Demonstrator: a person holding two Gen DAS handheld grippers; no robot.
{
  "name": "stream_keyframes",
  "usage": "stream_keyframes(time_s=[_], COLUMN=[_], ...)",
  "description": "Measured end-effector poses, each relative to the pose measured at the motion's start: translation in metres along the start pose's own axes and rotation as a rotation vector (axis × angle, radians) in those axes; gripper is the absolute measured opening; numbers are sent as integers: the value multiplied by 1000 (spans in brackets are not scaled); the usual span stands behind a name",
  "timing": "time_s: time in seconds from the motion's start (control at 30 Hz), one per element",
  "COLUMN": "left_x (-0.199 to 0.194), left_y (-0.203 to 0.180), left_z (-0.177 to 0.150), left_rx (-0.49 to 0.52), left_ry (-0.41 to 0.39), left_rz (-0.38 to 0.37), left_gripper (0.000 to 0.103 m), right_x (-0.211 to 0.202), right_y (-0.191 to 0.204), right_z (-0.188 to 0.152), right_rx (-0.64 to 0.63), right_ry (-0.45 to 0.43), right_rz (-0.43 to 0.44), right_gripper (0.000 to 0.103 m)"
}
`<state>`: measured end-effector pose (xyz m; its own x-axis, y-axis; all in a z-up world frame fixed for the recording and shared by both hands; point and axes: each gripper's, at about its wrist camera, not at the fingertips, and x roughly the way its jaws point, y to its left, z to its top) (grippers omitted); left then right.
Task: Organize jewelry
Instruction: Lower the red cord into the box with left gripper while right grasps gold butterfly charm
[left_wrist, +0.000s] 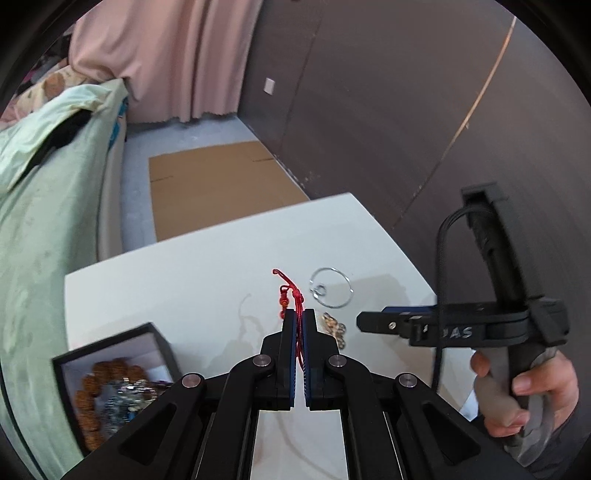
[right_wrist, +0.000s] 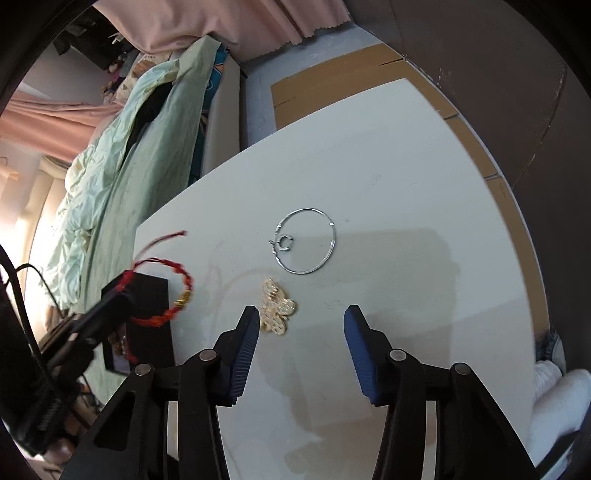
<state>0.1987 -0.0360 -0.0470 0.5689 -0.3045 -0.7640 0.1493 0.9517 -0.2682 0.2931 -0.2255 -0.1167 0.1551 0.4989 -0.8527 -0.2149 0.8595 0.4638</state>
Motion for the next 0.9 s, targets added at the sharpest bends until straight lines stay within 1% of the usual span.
stream_keyframes(time_s=[0.17, 0.2, 0.3, 0.47, 0.57, 0.73, 0.83, 0.87, 0.9], left_x=[-13, -15, -20, -31, -38, -51, -57, -59, -62], left_y=[15, 18, 26, 31, 36, 46, 49, 50, 51], left_z=[3, 2, 2, 3, 3, 1, -1, -2, -4], left_rx=[-25, -32, -45, -53, -61, -89, -96, -97, -97], left_ry=[-28, -33, -39, -63, -76, -97, -107, -110, -112], left_rz=[19, 22, 22, 19, 18, 21, 26, 28, 29], left_gripper=[2, 2, 2, 2, 2, 2, 2, 2, 2], right_x=[14, 16, 25, 27, 28, 32, 30, 29, 27], right_y=[11, 12, 20, 34, 42, 67, 68, 66, 65], right_z=[-1, -1, -3, -5, -9, -23, -25, -26, -26], right_rx=[-21, -21, -33, -73, -108, -229, -233, -225, -215], right_ry=[19, 22, 20, -3, 2, 2, -12, -16, -18], right_rz=[-27, -31, -59, -120, -145, -232, -252, -254, -250], right_gripper=[50, 48, 35, 33, 33, 33, 33, 31, 25])
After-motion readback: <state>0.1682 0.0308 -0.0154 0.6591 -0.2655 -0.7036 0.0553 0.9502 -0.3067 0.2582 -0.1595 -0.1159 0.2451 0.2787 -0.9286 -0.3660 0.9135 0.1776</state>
